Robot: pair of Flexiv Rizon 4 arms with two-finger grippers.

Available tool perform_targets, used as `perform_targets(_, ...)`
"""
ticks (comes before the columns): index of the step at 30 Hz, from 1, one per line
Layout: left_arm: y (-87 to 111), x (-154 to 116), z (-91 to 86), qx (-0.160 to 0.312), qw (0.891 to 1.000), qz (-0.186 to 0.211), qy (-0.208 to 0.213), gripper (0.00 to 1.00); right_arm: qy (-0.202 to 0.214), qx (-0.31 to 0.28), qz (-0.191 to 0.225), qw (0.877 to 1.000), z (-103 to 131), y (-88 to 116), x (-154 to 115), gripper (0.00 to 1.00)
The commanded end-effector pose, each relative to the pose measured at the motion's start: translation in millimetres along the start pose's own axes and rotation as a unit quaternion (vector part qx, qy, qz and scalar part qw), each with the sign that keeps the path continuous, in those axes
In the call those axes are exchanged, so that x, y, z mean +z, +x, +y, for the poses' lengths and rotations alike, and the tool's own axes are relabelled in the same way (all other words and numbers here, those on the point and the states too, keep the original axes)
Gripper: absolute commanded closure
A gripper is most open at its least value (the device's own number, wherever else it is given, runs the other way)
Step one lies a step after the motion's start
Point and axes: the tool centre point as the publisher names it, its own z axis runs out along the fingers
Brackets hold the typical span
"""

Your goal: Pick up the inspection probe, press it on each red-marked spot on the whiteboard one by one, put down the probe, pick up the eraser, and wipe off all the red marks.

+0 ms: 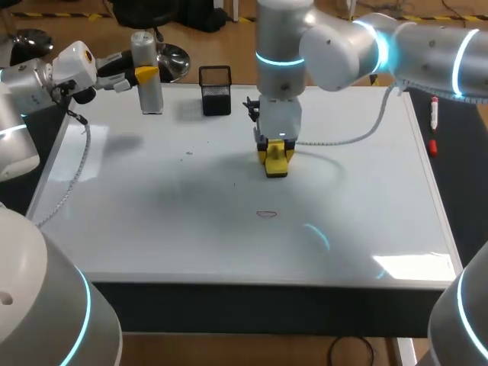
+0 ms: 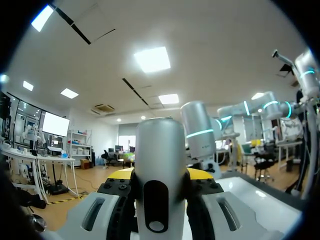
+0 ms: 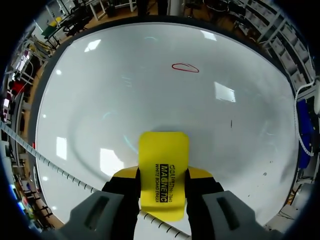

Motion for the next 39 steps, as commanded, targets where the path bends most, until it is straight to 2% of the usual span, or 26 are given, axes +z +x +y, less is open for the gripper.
perform_targets(1,1.9,0.7,-1.6,0.001,1.0,-0.003,-0.001,1.0,0.002,0.004,0.001,1.0,1.1,22.4,22.0,1.0)
perform_targets(10,1.9,0.7,-1.6,0.001,1.0,-0.003,-0.001,1.0,-0.001,0.034,0.013,0.999,5.5,62.8,23.3,1.0)
perform_targets(19,1.9,0.7,-1.6,0.001,1.0,-0.003,-0.001,1.0,0.01,0.049,0.011,0.999,5.7,77.3,13.2,1.0)
perform_targets(25,1.9,0.7,-1.6,0.001,1.0,-0.003,-0.001,1.0,0.035,0.053,-0.001,0.998,9.5,86.8,-20.9,1.0)
perform_targets(30,1.9,0.7,-1.6,0.001,1.0,-0.003,-0.001,1.0,0.058,0.064,-0.006,0.996,6.6,106.0,-49.4,1.0)
perform_targets(38,1.9,0.7,-1.6,0.001,1.0,-0.003,-0.001,1.0,0.07,0.071,-0.004,0.995,-12.9,138.2,-76.0,1.0)
perform_targets(39,1.9,0.7,-1.6,0.001,1.0,-0.003,-0.001,1.0,0.07,0.074,0.006,0.995,-17.2,143.2,-78.0,1.0)
